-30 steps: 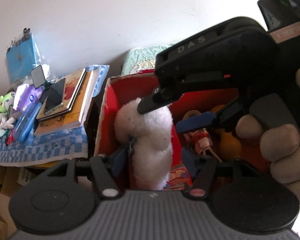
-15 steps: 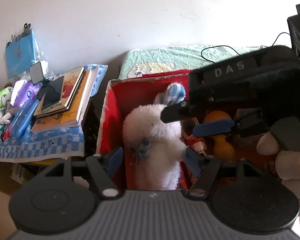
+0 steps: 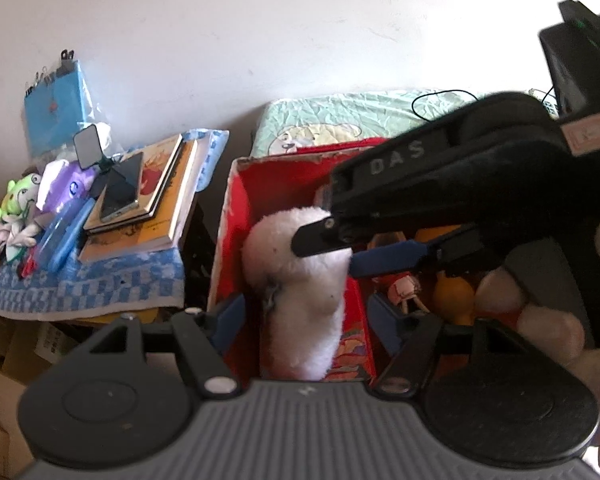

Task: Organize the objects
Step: 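Carry the white bunny to the red box and release it inside, then move the right gripper back toward the pink teddy bear on the bed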

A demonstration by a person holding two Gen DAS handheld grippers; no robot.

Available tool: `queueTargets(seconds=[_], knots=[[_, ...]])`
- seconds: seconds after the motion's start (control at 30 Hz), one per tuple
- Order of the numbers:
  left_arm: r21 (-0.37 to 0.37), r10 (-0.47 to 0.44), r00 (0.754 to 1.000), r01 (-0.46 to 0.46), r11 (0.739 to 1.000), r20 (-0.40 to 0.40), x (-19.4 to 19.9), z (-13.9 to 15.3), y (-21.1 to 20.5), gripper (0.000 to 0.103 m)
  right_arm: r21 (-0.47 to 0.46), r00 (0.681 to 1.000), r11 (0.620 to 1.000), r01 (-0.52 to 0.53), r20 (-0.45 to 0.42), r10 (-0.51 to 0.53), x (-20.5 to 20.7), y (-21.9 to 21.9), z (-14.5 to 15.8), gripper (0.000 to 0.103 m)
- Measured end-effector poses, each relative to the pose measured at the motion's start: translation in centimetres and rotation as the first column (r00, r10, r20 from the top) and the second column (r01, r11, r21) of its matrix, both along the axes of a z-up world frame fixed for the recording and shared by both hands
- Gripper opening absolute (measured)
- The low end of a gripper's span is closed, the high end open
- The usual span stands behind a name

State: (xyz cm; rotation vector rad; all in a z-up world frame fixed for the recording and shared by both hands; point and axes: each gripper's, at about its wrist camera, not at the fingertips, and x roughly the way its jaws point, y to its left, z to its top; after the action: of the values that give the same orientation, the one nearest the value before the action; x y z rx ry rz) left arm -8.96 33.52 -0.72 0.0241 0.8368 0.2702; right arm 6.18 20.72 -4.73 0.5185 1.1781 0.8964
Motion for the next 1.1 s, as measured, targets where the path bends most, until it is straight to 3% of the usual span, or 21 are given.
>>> queueTargets(seconds=[0.3,0.73,1.1], knots=[[-0.032,-0.001,1.000,0.001,0.999,-0.004,1.2,1.0,-0.9,0.076,-0.056,0.981,0.996,0.076,0.181,-0.065,-1.3,-3.5,2.3,0.056],[-0.081,0.070,0.995,-0.076,0.994,-0.068,1.5,2.0,-5.6,0.076,-0.021,0.962,0.993,0.113,0.252,-0.104,-2.8,-10.1,4.2,0.056],[-0.057,0.097,0.994,-0.100,0.993,-0.051,1.0,3.5,-12.9,0.085,-0.053,0.926,0.991,0.122,0.367,-0.094,-4.5,-16.7,6.6,0.055]])
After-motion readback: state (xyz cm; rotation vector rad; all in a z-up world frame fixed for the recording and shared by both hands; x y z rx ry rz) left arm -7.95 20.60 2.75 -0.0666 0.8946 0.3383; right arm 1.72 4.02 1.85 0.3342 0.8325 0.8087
